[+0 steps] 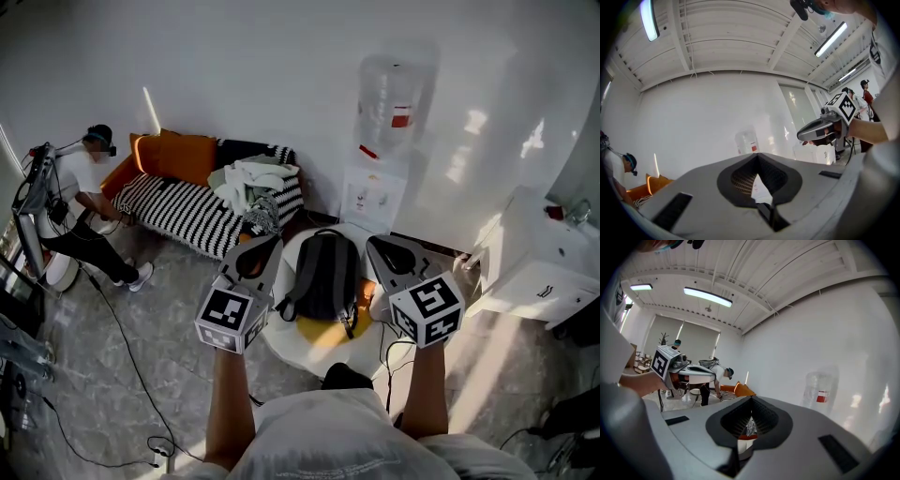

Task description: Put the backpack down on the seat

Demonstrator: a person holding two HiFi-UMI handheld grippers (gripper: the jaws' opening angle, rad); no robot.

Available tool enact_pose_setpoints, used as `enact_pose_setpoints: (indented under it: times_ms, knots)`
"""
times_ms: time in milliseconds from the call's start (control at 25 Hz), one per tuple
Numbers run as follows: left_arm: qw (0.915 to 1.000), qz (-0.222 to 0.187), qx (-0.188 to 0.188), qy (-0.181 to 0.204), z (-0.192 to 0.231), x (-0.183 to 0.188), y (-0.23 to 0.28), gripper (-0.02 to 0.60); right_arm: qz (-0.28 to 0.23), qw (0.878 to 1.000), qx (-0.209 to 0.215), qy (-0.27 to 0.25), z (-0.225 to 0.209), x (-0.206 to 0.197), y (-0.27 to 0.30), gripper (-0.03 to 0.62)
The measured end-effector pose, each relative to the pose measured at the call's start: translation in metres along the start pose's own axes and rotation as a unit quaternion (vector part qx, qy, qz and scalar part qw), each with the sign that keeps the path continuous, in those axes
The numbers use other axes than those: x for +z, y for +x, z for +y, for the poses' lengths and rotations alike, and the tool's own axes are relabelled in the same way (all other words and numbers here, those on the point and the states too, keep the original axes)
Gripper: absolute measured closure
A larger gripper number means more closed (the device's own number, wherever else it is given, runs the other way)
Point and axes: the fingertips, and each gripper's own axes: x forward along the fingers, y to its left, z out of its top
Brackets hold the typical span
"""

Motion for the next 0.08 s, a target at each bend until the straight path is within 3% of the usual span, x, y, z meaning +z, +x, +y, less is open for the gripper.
enact_pose_setpoints:
  times_ms: [80]
  knots:
    - [1.0,0.0,0.001,0.001,-0.0012,0.0005,-0.0007,0.58,-0.003,1.0,-0.001,-0.001,-0.0008,0.0018,-0.0016,0.591]
